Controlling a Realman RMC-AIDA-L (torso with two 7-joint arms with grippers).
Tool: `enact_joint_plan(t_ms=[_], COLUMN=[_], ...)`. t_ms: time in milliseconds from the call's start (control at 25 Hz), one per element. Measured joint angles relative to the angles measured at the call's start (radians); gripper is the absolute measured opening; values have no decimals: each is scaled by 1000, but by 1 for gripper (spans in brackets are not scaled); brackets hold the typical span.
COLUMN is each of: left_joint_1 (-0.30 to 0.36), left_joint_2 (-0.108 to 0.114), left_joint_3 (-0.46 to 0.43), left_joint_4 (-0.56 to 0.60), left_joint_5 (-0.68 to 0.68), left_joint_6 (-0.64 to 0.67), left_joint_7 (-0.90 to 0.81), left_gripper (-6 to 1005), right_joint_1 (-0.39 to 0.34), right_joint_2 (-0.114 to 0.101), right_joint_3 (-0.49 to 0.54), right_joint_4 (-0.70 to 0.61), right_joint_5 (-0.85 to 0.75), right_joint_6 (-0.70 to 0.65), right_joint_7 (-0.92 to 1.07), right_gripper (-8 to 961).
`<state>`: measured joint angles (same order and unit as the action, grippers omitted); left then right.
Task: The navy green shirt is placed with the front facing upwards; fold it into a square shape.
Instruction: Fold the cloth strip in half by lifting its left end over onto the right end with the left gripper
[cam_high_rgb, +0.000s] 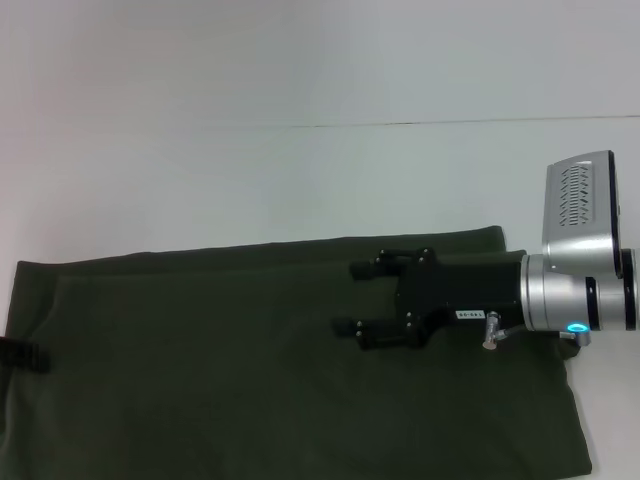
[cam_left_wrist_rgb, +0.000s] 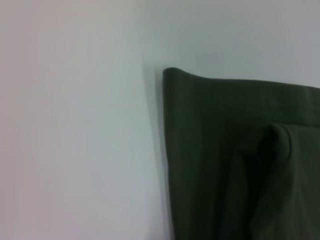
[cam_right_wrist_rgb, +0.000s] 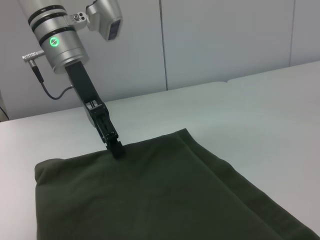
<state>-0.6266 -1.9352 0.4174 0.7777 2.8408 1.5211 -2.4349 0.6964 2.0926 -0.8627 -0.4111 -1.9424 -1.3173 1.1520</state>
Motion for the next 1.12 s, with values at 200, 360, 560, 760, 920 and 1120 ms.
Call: enact_joint_plan(t_ms=[200, 360, 560, 760, 920, 1120], left_joint_1=[-2, -3, -7, -12, -13, -12], left_joint_2=[1, 1, 3, 5, 6, 6], left_joint_3=[-3, -4, -8, -9, -2, -2], left_joint_4=[-3, -10, -21, -31, -31, -18], left_joint_5=[-3, -8, -27, -44, -42, -28], left_joint_6=[2, 9, 18, 36, 30, 16], left_joint_7=[0, 1, 0, 0, -4, -8], left_gripper=[857, 858, 855, 853, 851, 849], right_joint_1=[0, 0, 0, 1, 1, 2], right_joint_2=[1, 1, 0, -1, -1, -1], right_joint_3=[-1, -1, -1, -1, -1, -1], right_joint_4=[0, 0, 0, 0, -1, -1], right_joint_5=[0, 0, -1, -1, -1, -2], right_joint_6=[0, 0, 0, 1, 1, 1], right_joint_7=[0, 0, 0, 0, 0, 0], right_gripper=[830, 830, 830, 829, 829, 829])
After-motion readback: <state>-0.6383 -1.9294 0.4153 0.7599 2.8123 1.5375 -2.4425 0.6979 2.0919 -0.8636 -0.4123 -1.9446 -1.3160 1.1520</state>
